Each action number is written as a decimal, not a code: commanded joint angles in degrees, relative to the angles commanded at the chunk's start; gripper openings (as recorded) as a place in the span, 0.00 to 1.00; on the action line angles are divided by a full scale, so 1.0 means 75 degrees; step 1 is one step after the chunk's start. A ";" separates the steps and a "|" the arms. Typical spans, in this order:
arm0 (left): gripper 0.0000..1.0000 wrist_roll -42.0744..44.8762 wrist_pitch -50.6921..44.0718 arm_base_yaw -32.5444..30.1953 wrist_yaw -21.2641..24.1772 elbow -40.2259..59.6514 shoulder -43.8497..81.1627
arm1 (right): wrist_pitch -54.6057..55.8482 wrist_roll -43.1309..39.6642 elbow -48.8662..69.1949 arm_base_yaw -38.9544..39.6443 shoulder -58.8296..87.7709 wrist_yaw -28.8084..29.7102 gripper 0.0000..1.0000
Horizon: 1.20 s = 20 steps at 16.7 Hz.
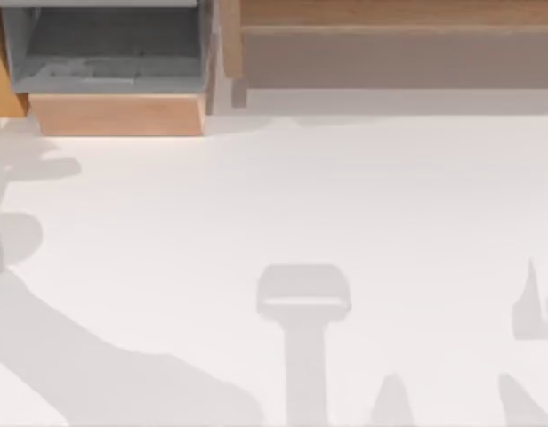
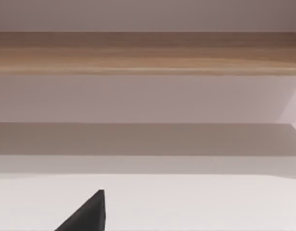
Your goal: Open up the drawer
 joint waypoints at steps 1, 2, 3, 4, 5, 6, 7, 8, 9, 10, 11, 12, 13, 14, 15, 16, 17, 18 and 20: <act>0.70 0.0000 0.0000 0.0000 0.0000 0.0000 0.0000 | 0.0000 0.0000 0.0000 0.0000 0.0000 0.0000 1.00; 0.62 0.0000 0.0000 0.0000 0.0000 0.0000 0.0000 | 0.0000 0.0000 0.0000 0.0000 0.0000 0.0000 1.00; 0.55 0.0000 0.0000 0.0000 0.0000 0.0000 0.0000 | 0.0000 0.0000 0.0000 0.0000 0.0000 0.0000 1.00; 0.47 0.0000 0.0000 0.0000 0.0000 0.0000 0.0000 | 0.0000 0.0000 0.0000 0.0000 0.0000 0.0000 1.00; 0.40 0.0000 0.0000 0.0000 0.0000 0.0000 0.0000 | 0.0000 0.0000 0.0000 0.0000 0.0000 0.0000 1.00; 0.32 0.0000 0.0000 0.0000 0.0000 0.0000 0.0000 | 0.0000 0.0000 0.0000 0.0000 0.0000 0.0000 1.00; 0.25 0.0000 0.0000 0.0000 0.0000 0.0000 0.0000 | 0.0000 0.0000 0.0000 0.0000 0.0000 0.0000 1.00; 0.17 0.0000 0.0000 0.0000 0.0000 0.0000 0.0000 | 0.0000 0.0000 0.0000 0.0000 0.0000 0.0000 1.00; 0.10 0.0000 0.0000 0.0000 0.0000 0.0000 0.0000 | 0.0000 0.0000 0.0000 0.0000 0.0000 0.0000 1.00; 0.02 0.0000 0.0000 0.0000 0.0000 0.0000 0.0000 | 0.0000 0.0000 0.0000 0.0000 0.0000 0.0000 1.00; 0.00 0.0000 0.0000 0.0000 0.0000 0.0000 0.0000 | 0.0000 0.0000 0.0000 0.0000 0.0000 0.0000 1.00; 0.00 0.0000 0.0000 0.0000 0.0000 0.0000 0.0000 | 0.0000 0.0000 0.0000 0.0000 0.0000 0.0000 1.00; 0.00 0.0000 0.0000 0.0000 0.0000 0.0000 0.0000 | 0.0000 0.0000 0.0000 0.0000 0.0000 0.0000 1.00; 0.00 0.0000 0.0000 0.0000 0.0000 0.0000 0.0000 | 0.0000 0.0000 0.0000 0.0000 0.0000 0.0000 1.00; 0.00 0.0000 0.0000 0.0000 0.0000 0.0000 0.0000 | 0.0000 0.0000 0.0000 0.0000 0.0000 0.0000 1.00; 0.00 0.0000 0.0000 0.0000 0.0000 0.0000 0.0000 | 0.0000 0.0000 0.0000 0.0000 0.0000 0.0000 1.00; 0.00 0.0000 0.0000 0.0000 0.0000 0.0000 0.0000 | 0.0000 0.0000 0.0000 0.0000 0.0000 0.0000 1.00; 0.00 0.0000 0.0000 0.0000 0.0000 0.0000 0.0000 | 0.0000 0.0000 0.0000 0.0000 0.0000 0.0000 1.00; 0.00 -0.0038 -0.0053 0.0034 0.0009 -0.0030 0.0050 | 0.0000 0.0000 0.0000 0.0000 0.0000 0.0000 1.00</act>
